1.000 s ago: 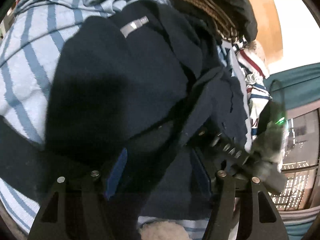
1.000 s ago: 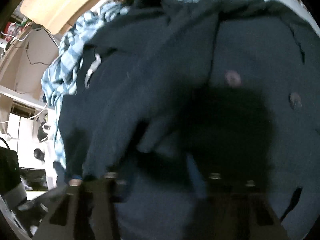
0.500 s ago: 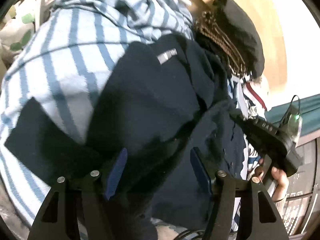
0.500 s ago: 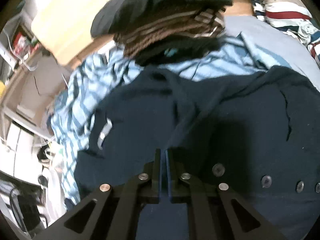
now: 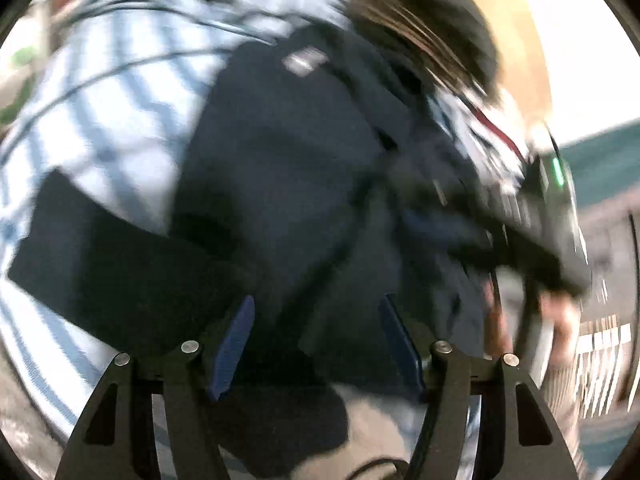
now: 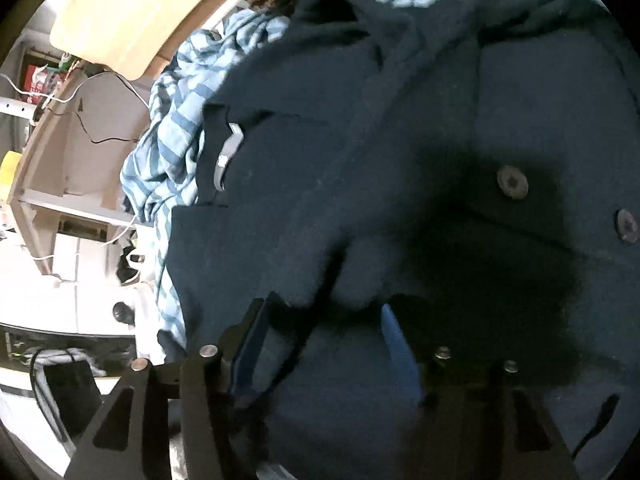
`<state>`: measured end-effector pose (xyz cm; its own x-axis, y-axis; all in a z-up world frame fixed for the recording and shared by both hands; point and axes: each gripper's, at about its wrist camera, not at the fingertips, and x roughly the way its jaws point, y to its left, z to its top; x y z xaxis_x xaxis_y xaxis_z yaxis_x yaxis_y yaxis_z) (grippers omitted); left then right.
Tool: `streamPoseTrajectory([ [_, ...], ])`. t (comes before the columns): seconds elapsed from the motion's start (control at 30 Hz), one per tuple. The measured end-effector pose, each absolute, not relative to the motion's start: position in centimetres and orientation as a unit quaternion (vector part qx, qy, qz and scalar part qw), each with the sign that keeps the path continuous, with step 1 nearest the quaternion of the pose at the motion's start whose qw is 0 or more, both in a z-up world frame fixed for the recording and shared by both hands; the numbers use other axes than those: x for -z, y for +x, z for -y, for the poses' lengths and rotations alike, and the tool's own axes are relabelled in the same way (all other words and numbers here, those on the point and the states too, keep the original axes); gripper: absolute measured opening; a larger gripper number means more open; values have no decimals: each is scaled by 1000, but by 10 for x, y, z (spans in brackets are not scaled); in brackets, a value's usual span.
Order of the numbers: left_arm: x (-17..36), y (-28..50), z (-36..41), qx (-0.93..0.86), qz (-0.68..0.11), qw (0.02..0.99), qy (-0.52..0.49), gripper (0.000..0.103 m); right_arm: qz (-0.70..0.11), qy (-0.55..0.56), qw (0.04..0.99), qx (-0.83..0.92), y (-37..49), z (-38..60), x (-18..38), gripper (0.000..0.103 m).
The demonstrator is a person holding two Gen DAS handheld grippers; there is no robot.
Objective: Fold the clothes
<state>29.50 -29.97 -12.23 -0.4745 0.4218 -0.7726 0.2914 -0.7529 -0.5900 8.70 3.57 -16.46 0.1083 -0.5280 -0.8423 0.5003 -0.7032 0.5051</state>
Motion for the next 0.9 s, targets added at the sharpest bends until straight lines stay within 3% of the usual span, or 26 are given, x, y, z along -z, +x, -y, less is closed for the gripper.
streamPoseTrajectory([
  [0.13,117,300,260,-800,238,101,-541,64,-9,615,352,706,90,-32,150,79],
  [0.2,120,300,262,-796,253,98,-541,64,-53,617,343,706,93,-27,158,79],
  [0.23,122,300,263,-794,260,96,-541,64,-73,621,333,706,93,-27,164,77],
  [0.3,125,301,265,-789,275,93,-541,64,-112,628,311,704,93,-28,177,64],
  [0.33,126,303,271,-786,282,84,-543,64,-118,632,301,705,93,-32,182,64],
  [0.67,114,309,329,-786,380,3,-487,64,-64,641,237,728,86,-104,177,59],
  [0.9,106,291,323,-804,362,-48,-469,64,-12,631,240,737,77,-113,167,59],
])
